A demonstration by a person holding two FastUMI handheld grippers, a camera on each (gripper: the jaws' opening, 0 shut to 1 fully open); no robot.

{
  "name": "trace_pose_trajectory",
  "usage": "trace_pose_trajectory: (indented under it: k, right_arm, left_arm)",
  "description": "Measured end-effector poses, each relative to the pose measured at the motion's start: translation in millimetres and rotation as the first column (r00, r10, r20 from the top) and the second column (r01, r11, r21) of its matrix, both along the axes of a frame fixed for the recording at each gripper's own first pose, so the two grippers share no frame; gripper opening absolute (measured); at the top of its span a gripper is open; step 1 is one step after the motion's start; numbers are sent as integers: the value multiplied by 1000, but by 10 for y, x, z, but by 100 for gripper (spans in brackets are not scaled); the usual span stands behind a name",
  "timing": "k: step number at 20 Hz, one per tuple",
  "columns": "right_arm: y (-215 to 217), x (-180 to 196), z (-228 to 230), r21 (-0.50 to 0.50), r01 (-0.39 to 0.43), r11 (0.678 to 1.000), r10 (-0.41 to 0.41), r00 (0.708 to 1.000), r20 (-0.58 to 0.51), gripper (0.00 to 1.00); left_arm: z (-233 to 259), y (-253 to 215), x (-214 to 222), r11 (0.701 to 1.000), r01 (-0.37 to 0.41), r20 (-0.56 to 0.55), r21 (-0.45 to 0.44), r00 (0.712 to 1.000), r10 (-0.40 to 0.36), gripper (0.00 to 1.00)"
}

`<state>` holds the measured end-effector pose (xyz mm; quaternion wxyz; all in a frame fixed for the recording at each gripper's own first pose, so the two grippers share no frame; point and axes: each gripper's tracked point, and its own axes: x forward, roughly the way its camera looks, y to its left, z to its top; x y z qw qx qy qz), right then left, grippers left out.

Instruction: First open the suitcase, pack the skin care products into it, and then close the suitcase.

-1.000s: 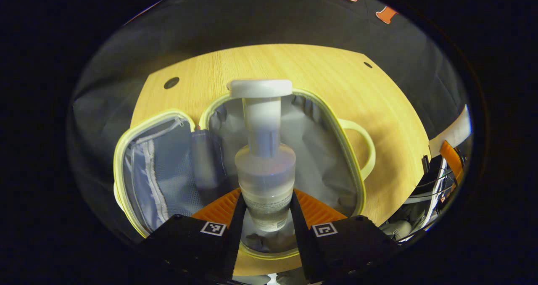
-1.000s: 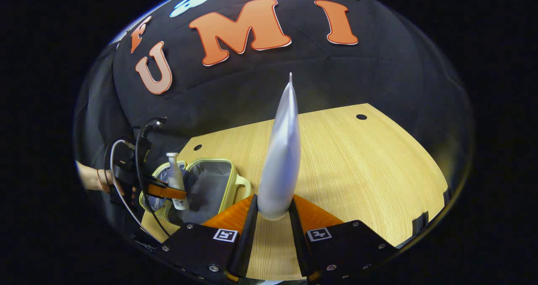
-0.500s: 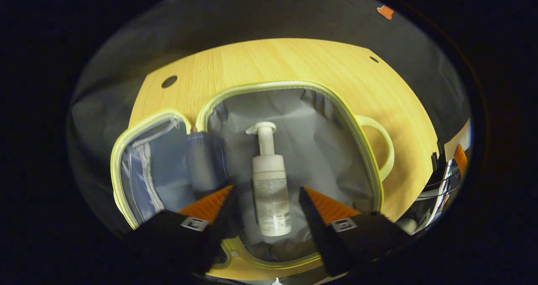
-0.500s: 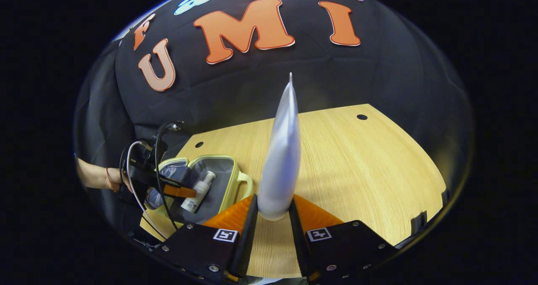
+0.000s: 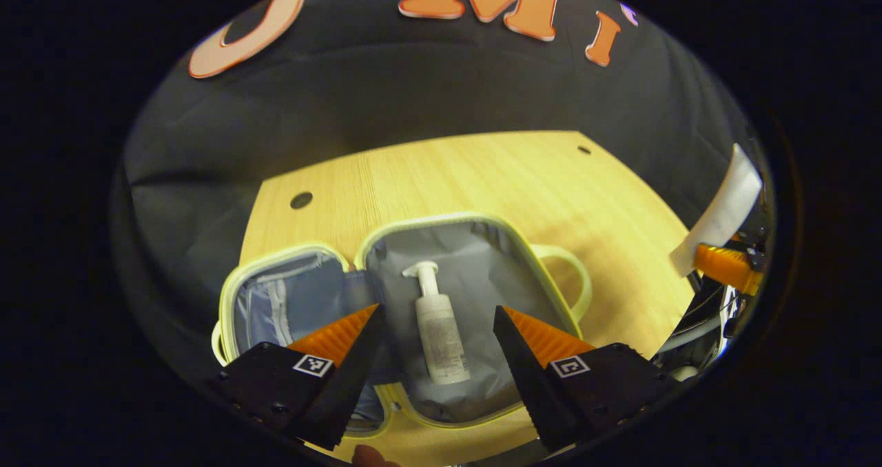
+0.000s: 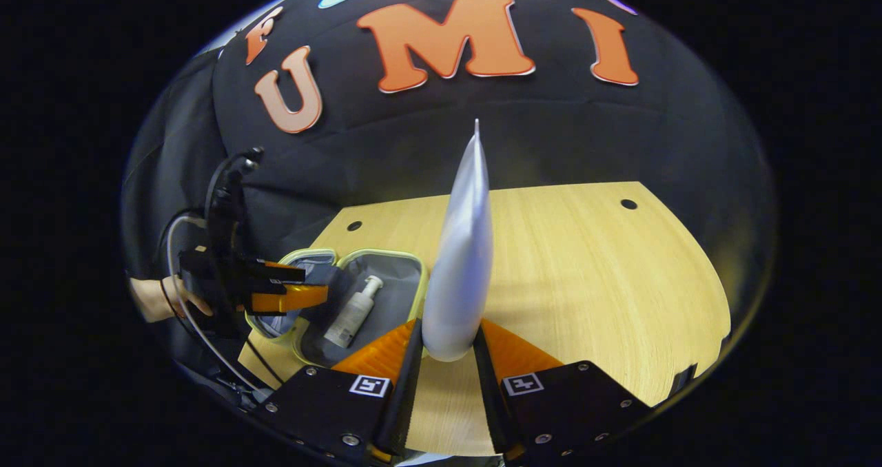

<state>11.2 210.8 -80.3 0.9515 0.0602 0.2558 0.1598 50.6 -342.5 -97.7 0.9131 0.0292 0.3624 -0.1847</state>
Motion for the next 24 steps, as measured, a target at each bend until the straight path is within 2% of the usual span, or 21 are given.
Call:
trace_pose_trajectory:
  k: [3,7,13,17,21,24]
  right_arm:
    - [407,52,14,-12,-80,997,80,996,-27,46]
    - [911,72,-160,16,-151,988,152,984,-98,46]
    - [1386,113,-655,15,-211,977,208,944,-258,46]
    - [1559,184,-969,31,-197,980,194,909,-369,46]
    - [1602,319,-1332,-14,-173,985,148,879,-454,46]
    - [1629,371,-1471,-33,-146,989,111,868,-484,46]
  left_arm:
    - [393,426,-128,999,-53,113,-5,992,54,98]
    - [735,1091,-364,989,-142,224,33,966,131,98]
    - [732,1899,-663,964,-248,288,99,934,211,98]
    - [610,2206,-822,946,-307,263,108,926,271,100]
    - [502,2381,-906,930,-349,231,112,920,317,100]
    - [450,2495,-973,919,-374,221,128,914,341,100]
